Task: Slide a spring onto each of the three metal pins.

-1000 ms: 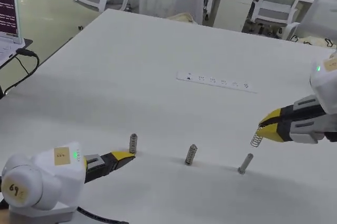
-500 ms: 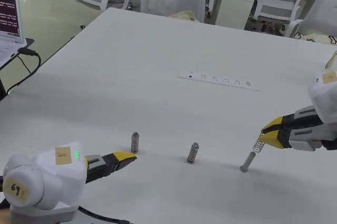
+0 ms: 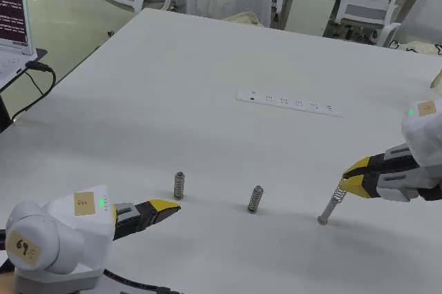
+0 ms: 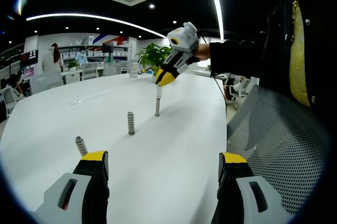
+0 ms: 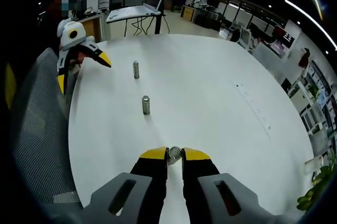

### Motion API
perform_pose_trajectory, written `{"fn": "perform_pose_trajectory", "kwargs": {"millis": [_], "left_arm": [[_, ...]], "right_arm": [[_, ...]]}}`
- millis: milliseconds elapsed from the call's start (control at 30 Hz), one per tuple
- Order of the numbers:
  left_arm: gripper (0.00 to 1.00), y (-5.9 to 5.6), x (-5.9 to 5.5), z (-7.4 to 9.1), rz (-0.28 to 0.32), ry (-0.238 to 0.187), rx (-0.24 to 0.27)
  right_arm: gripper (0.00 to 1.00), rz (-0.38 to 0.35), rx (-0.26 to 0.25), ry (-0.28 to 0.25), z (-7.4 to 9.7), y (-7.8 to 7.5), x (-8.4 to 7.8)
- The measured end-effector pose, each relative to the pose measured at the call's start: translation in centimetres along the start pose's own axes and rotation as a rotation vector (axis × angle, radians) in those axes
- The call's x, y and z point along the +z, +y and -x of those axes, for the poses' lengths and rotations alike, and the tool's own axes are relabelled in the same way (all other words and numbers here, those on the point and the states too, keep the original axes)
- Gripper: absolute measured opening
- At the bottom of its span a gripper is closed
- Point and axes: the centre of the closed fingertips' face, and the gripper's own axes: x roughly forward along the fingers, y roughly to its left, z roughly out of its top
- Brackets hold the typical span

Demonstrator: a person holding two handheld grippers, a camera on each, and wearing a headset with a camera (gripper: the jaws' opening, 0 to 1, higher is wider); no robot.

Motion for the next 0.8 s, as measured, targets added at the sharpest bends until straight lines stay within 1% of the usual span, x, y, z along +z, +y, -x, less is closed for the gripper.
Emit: {"fn": "perform_pose_trajectory", "kwargs": {"millis": [267, 800], "left_arm": [[0.81, 0.0, -0.1, 0.0, -0.001, 0.003, -0.001], [0.81, -0.1, 0.0, 0.0, -0.002, 0.004, -0.003]], "right_arm": [[0.07, -0.001, 0.005, 0.001, -0.3, 0.1, -0.2], [0.07, -0.03, 0.008, 0.004, -1.6, 0.2, -1.5]]}}
